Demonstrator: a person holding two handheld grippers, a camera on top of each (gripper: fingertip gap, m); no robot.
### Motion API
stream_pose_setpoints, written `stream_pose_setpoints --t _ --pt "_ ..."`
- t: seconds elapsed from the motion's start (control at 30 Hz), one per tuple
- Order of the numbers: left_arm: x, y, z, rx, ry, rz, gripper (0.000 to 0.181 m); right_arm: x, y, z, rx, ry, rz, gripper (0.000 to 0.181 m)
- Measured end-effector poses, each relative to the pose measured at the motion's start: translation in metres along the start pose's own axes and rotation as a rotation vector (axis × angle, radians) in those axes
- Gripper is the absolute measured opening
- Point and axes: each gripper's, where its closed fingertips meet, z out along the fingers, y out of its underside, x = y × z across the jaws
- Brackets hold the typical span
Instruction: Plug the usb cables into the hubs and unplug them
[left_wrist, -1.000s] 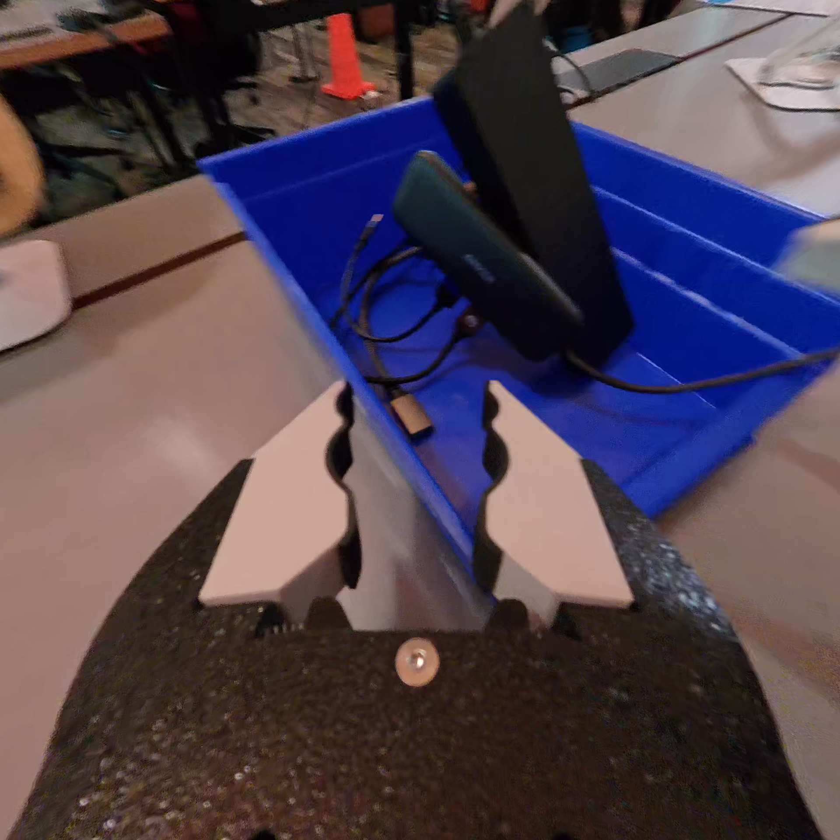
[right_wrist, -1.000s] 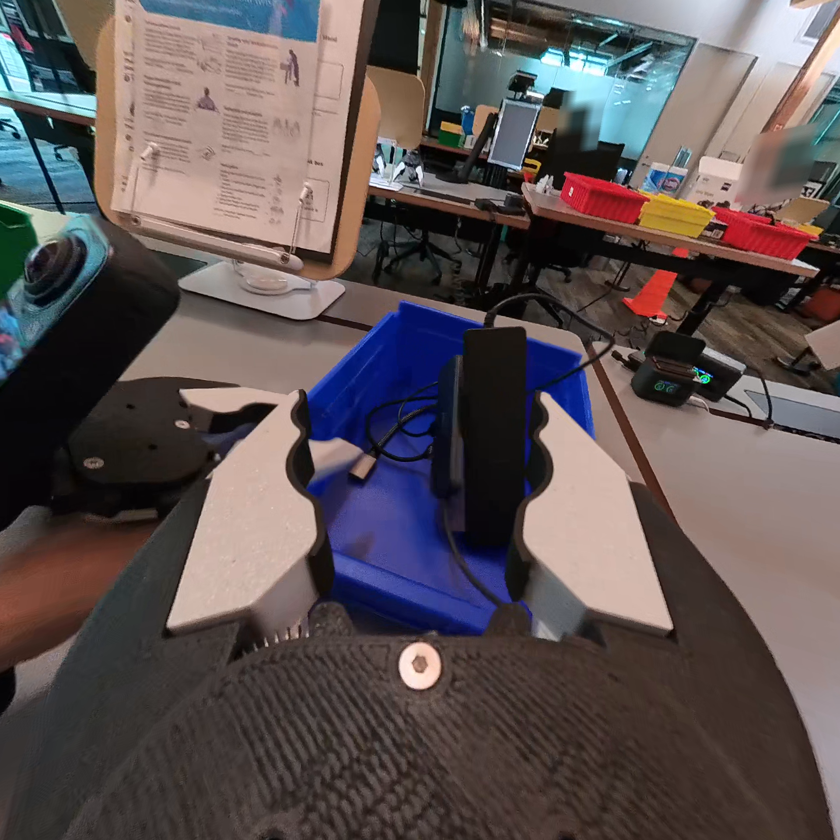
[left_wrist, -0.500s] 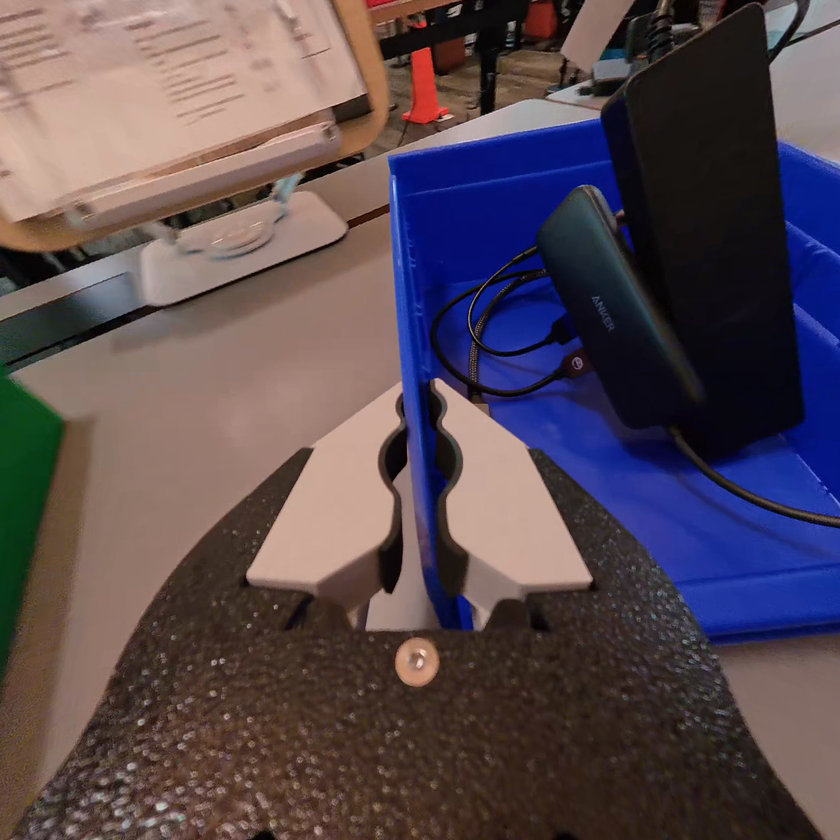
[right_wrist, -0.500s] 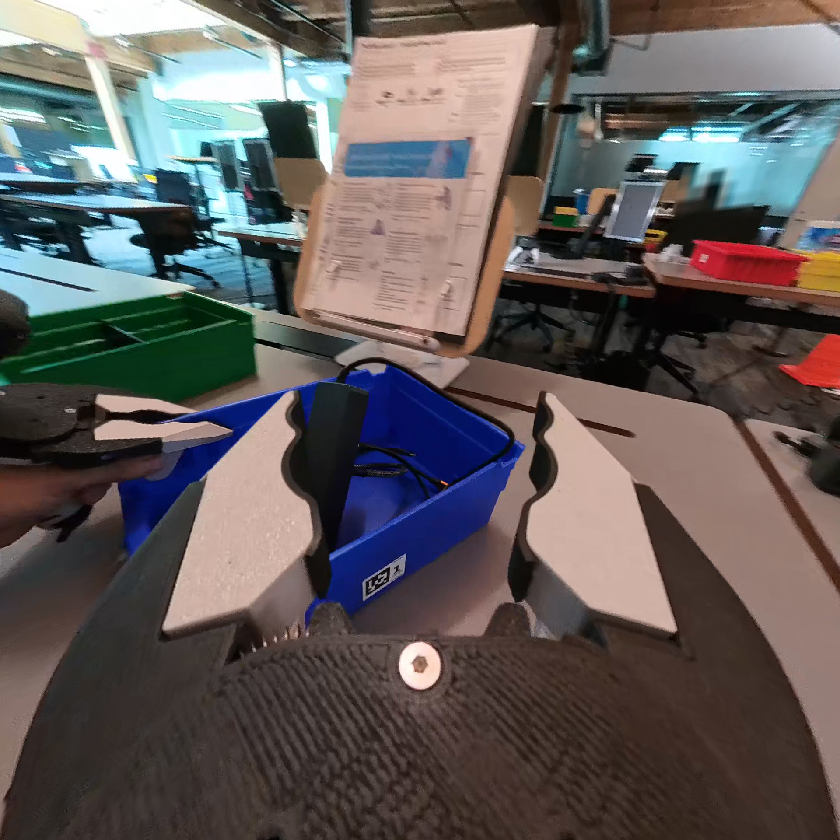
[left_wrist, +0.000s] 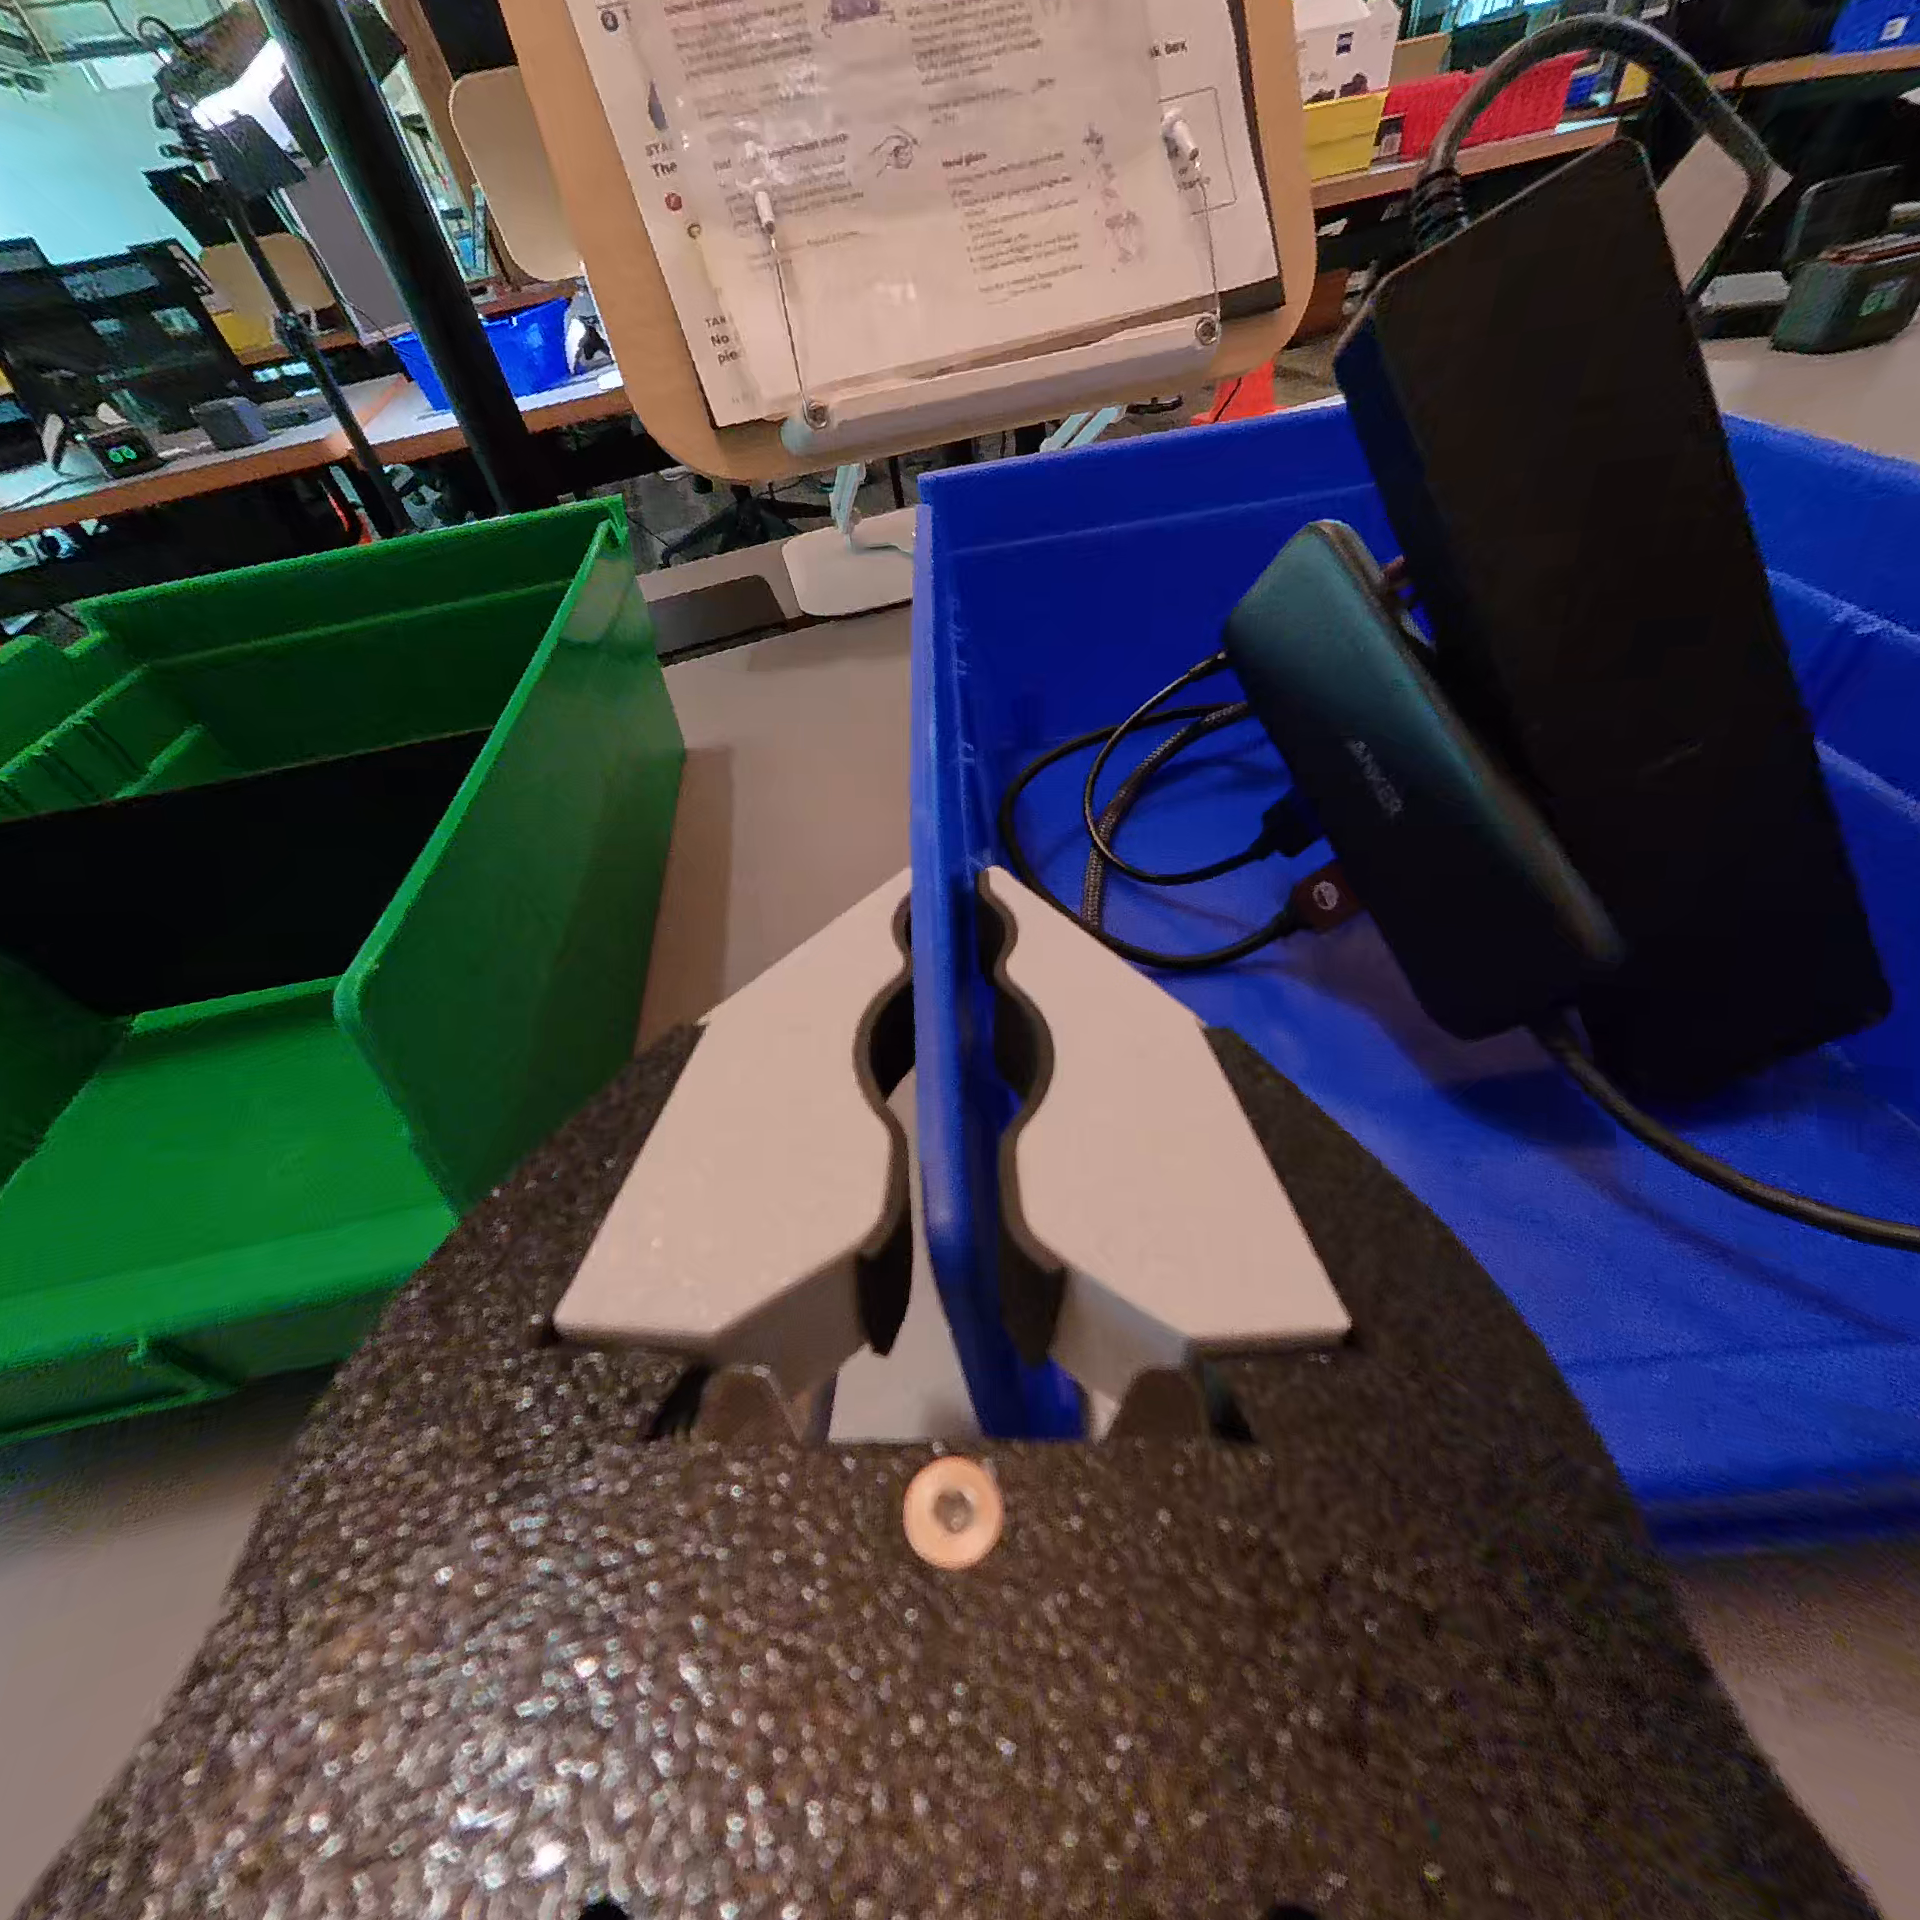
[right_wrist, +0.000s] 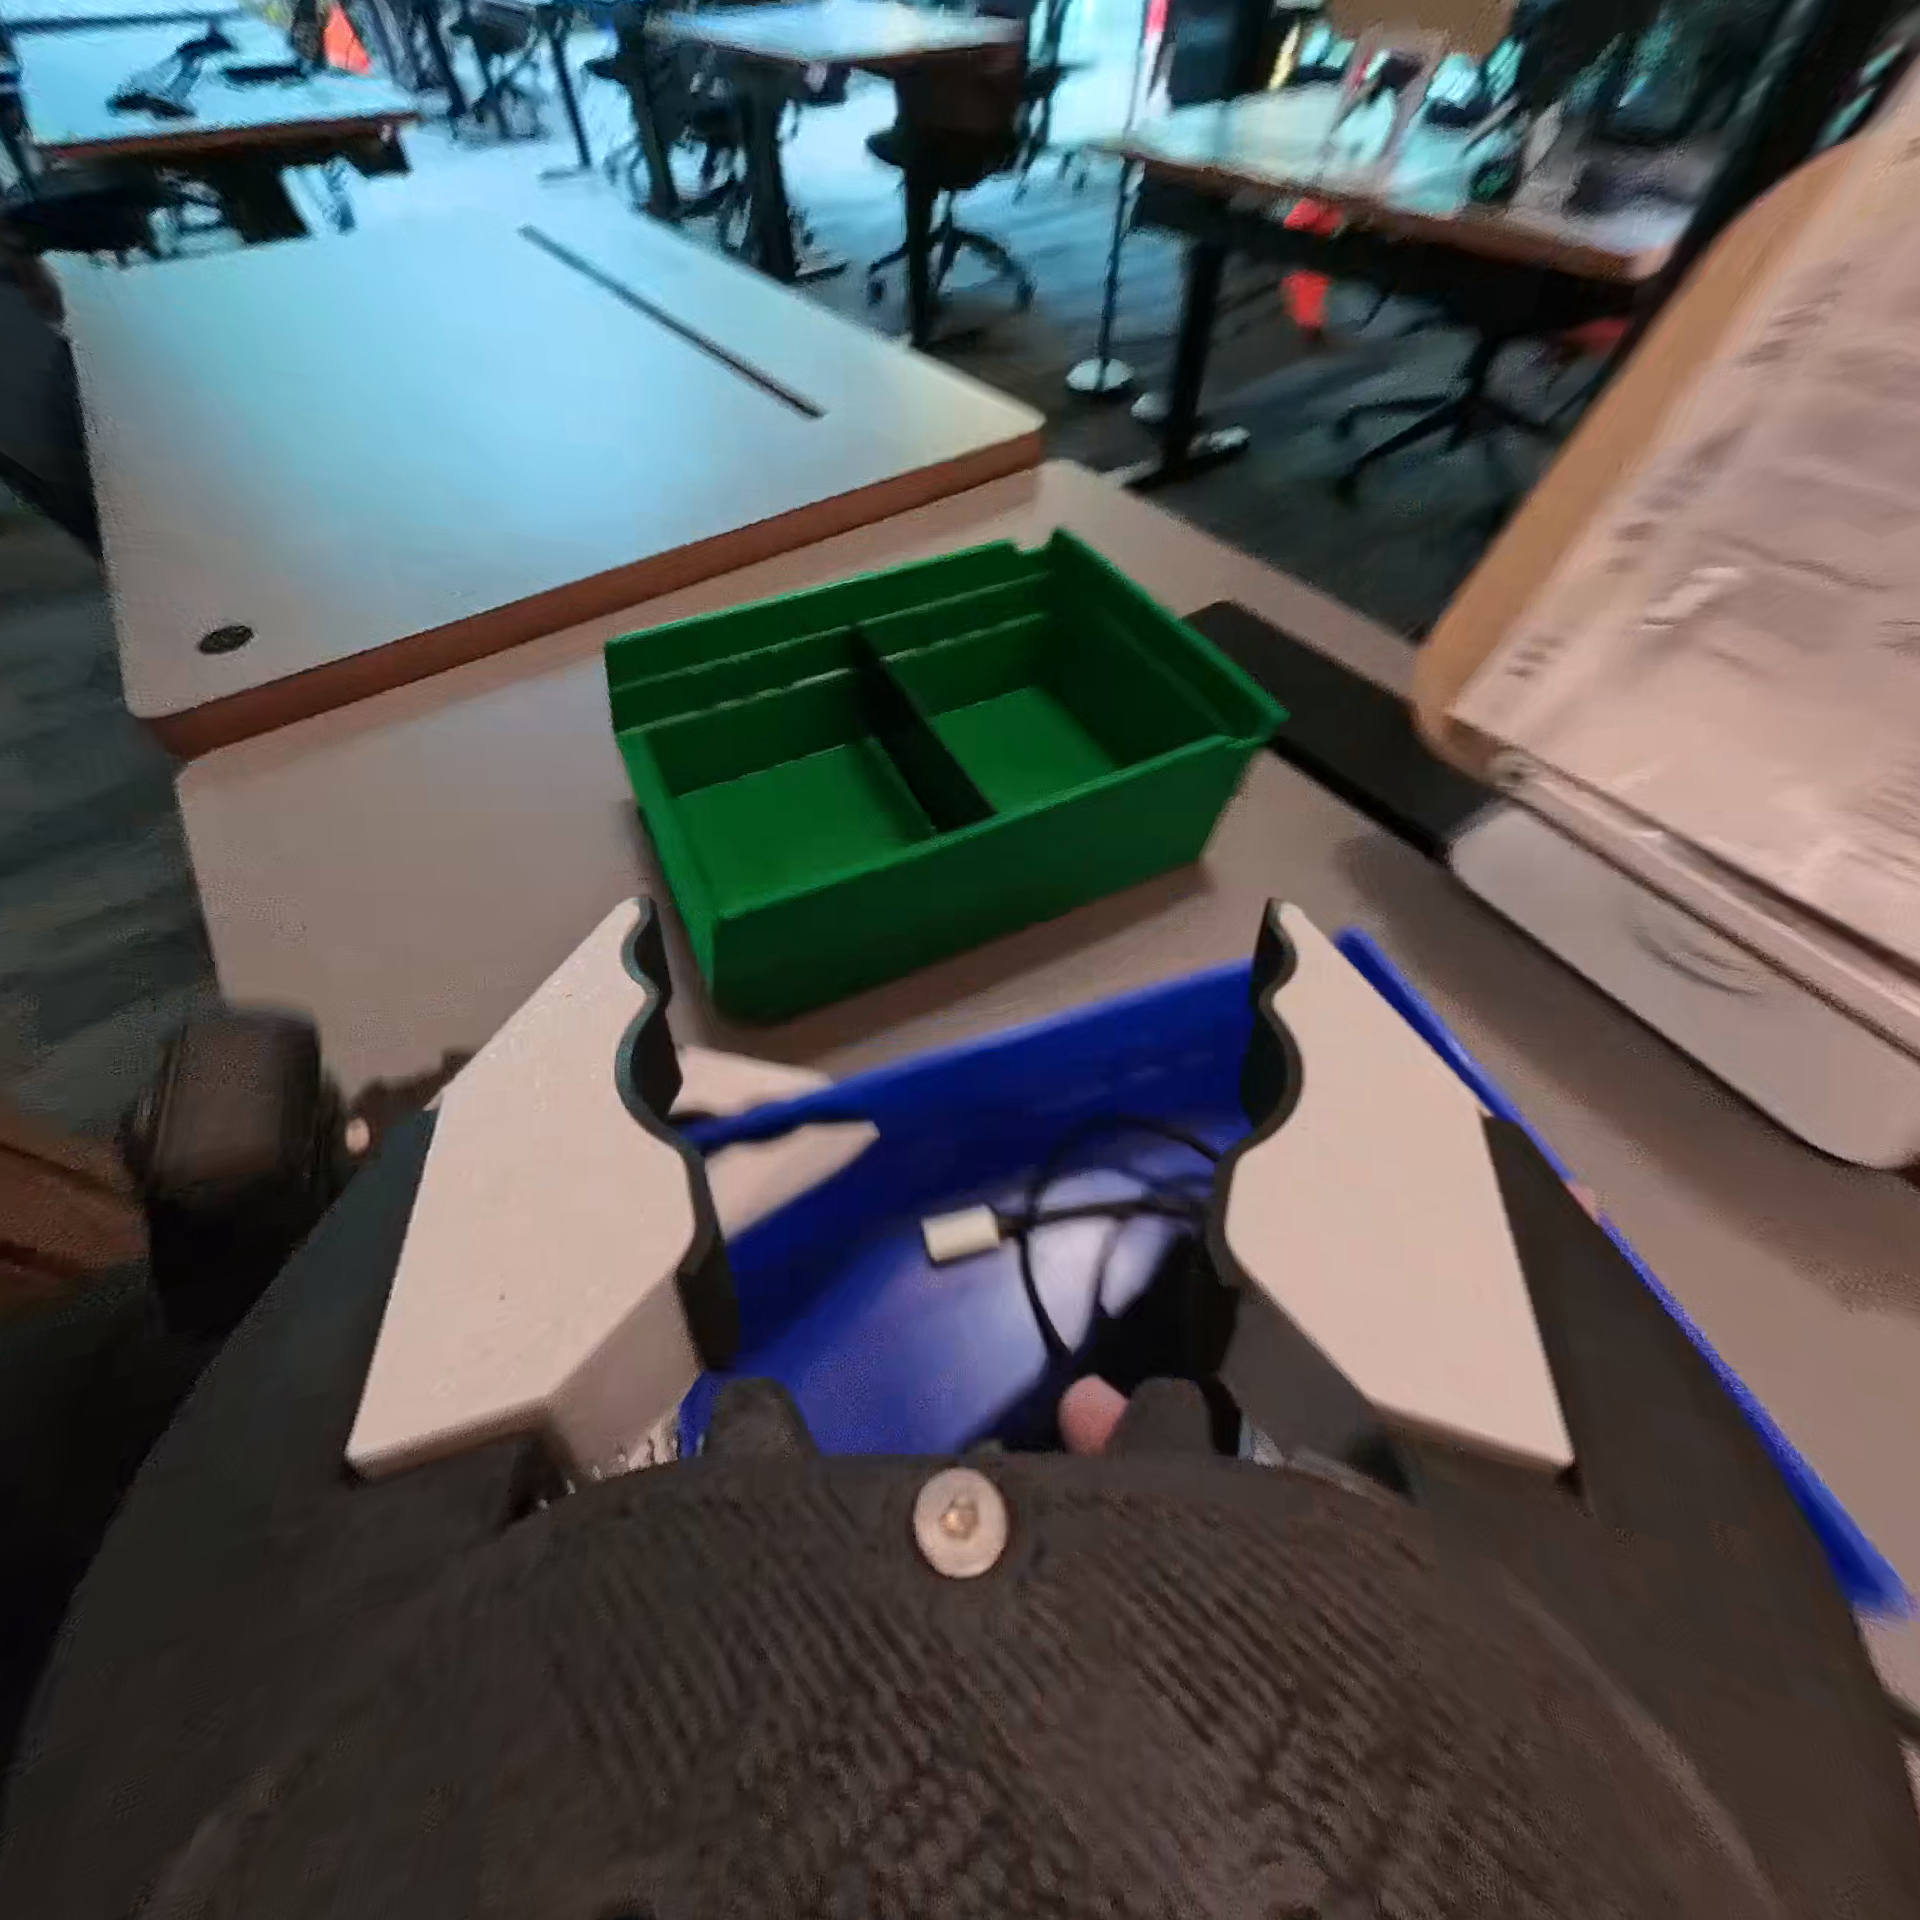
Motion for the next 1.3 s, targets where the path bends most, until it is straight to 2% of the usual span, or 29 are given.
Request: stream_pose_setpoints --t 0.1,0.2,0.3,0.37,0.5,0.6,0.77,0.83,0.97,1.13,1.3 --pt "0.0 0.0 0.0 0.001 0.009 -0.006 0.003 -0.012 0.001 0.081 -0.168 -0.039 0.086 0.107" --pt "0.001 0.0 -0.001 0.003 0.022 -0.021 0.002 -0.001 0.021 0.148 -0.308 0.025 0.257 0.096" --pt "0.0 0.0 -0.002 0.004 0.027 -0.02 0.003 0.015 0.043 0.192 -0.395 0.095 0.395 0.086" --pt "0.0 0.001 -0.002 0.002 0.039 -0.021 0.003 0.019 0.059 0.21 -0.456 0.117 0.442 0.08" --pt "0.001 0.001 -0.003 0.001 0.069 -0.027 0.006 0.02 0.082 0.224 -0.551 0.167 0.444 0.075" --pt "0.002 0.001 -0.003 -0.001 0.094 -0.054 0.007 0.018 0.093 0.223 -0.584 0.21 0.428 0.068" --pt "-0.001 0.001 -0.002 -0.001 0.109 -0.087 0.007 0.013 0.099 0.22 -0.627 0.232 0.523 0.056" --pt "-0.003 0.001 0.0 0.0 0.108 -0.096 0.006 0.011 0.11 0.223 -0.672 0.248 0.541 0.053" --pt "-0.008 0.002 0.003 -0.008 0.116 -0.126 0.003 -0.003 0.139 0.232 -0.794 0.222 0.472 0.059" --pt "-0.011 0.002 0.004 -0.007 0.093 -0.1 0.001 -0.007 0.137 0.241 -0.787 0.131 0.445 0.064" --pt "-0.013 0.002 0.004 -0.001 0.079 -0.049 0.001 0.009 0.132 0.243 -0.778 0.134 0.427 0.023"
